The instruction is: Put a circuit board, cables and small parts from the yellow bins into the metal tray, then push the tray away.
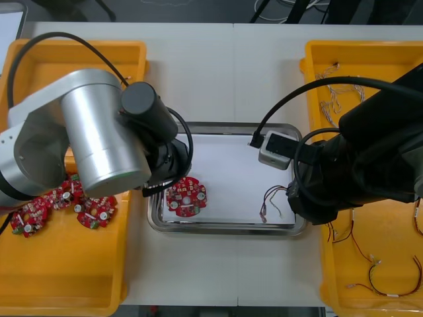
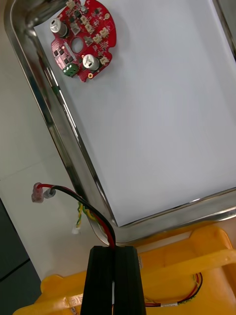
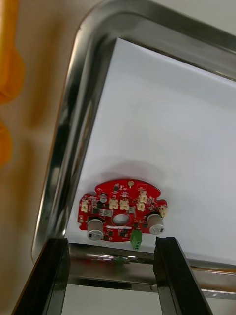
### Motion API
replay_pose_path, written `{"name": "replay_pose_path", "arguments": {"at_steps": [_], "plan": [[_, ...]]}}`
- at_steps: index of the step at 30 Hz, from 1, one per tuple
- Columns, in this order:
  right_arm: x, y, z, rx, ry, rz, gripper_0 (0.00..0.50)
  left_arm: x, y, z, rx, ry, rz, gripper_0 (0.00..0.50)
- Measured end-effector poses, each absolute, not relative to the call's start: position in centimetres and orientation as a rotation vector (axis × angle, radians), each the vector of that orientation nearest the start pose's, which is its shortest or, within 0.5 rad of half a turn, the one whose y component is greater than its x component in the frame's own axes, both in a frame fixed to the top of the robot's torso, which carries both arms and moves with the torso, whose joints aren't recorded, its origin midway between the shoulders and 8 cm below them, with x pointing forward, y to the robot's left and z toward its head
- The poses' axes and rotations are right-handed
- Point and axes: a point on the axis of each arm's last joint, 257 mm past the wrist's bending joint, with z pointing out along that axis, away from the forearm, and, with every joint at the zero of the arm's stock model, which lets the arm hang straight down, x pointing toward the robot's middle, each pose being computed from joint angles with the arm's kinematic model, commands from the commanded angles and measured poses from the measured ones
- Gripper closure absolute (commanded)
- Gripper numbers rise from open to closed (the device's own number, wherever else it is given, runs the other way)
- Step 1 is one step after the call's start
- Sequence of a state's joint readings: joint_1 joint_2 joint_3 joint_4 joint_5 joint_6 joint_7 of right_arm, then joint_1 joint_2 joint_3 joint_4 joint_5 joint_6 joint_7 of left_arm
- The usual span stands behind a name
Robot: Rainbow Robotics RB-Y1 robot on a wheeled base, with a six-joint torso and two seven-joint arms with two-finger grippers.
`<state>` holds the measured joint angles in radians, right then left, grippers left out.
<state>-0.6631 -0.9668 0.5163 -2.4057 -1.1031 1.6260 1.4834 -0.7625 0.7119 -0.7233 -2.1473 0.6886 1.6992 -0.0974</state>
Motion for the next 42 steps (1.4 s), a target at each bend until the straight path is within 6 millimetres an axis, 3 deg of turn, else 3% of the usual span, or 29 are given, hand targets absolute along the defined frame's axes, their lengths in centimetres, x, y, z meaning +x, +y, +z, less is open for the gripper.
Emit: {"name": "replay_pose_path", "arguments": {"at_steps": [8, 19, 27, 37, 42], "plan": [[34.4, -11.3, -17.9, -1.62, 2.176, -0.088, 0.5, 43.1, 14.9, -16.2, -0.508, 2.579, -0.219, 0.0], [36.1, -8.2, -20.3, -1.605, 2.229, -0.045, 0.5, 44.1, 21.4, -12.4, -0.623, 2.581, -0.151, 0.0], [38.1, -7.8, -22.9, -1.562, 2.239, -0.067, 0.5, 46.0, 25.6, -11.6, -0.43, 2.671, -0.089, 0.0], [39.5, -8.6, -27.2, -1.544, 2.281, -0.083, 0.5, 47.6, 30.5, -11.7, -0.64, 2.69, -0.119, 0.0], [40.1, -8.9, -28.7, -1.531, 2.317, -0.102, 0.5, 48.0, 32.2, -11.9, -0.573, 2.727, -0.107, 0.0]]}}
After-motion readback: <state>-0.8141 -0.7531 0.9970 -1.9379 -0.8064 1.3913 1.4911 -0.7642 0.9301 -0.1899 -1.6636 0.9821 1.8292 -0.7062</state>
